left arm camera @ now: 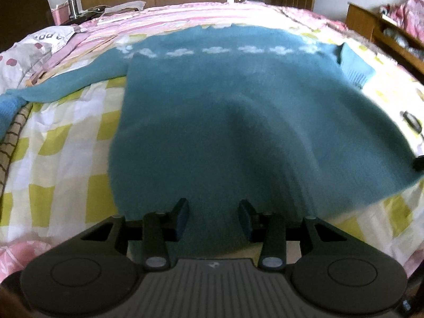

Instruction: Fold small clothes

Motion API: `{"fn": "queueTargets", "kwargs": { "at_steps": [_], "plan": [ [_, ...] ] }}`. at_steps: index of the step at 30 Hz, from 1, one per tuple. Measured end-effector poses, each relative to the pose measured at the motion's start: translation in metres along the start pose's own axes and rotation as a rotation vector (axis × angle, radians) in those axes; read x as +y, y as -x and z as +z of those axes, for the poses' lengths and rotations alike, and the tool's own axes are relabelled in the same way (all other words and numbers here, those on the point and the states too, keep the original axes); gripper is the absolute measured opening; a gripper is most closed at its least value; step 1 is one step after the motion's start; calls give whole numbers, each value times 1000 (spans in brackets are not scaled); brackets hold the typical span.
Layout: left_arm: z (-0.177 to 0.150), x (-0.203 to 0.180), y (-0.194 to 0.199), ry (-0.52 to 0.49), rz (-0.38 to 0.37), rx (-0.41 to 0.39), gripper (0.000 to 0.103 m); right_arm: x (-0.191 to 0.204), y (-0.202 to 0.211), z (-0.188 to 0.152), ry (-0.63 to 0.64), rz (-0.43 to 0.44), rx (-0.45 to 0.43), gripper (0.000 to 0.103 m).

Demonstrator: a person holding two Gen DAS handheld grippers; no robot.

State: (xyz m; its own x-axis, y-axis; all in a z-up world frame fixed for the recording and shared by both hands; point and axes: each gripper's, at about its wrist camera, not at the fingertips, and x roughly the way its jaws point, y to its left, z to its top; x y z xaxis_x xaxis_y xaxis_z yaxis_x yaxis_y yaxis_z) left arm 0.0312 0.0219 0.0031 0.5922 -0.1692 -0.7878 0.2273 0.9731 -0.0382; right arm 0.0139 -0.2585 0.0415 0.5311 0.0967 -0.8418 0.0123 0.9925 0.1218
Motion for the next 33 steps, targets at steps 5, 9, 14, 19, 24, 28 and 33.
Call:
{"fn": "queueTargets", "kwargs": {
  "at_steps": [5, 9, 14, 19, 24, 28, 33],
  "plan": [
    [15, -8, 6, -4, -20, -62, 47, 14, 5, 7, 64, -27, -100, 17],
    [24, -16, -4, -5, -40, -61, 47, 23, -9, 11, 67, 32, -92, 17],
    [24, -25, -19, -33, -46, -26, 47, 25, -34, 8, 61, 56, -39, 17],
    [23, -26, -24, -31, -48, -1, 47, 24, -39, 8, 67, 62, -21, 17],
    [32, -30, -20, -23, -58, -29, 47, 22, -32, 13, 63, 86, -61, 17],
    [44, -37, -25, -28, -82, -43, 47, 17, -31, 25, 63, 88, -113, 17],
    [56, -51, -41, -49, -97, -38, 47, 0, -38, 40, 66, 51, -162, 17]
  ]
}}
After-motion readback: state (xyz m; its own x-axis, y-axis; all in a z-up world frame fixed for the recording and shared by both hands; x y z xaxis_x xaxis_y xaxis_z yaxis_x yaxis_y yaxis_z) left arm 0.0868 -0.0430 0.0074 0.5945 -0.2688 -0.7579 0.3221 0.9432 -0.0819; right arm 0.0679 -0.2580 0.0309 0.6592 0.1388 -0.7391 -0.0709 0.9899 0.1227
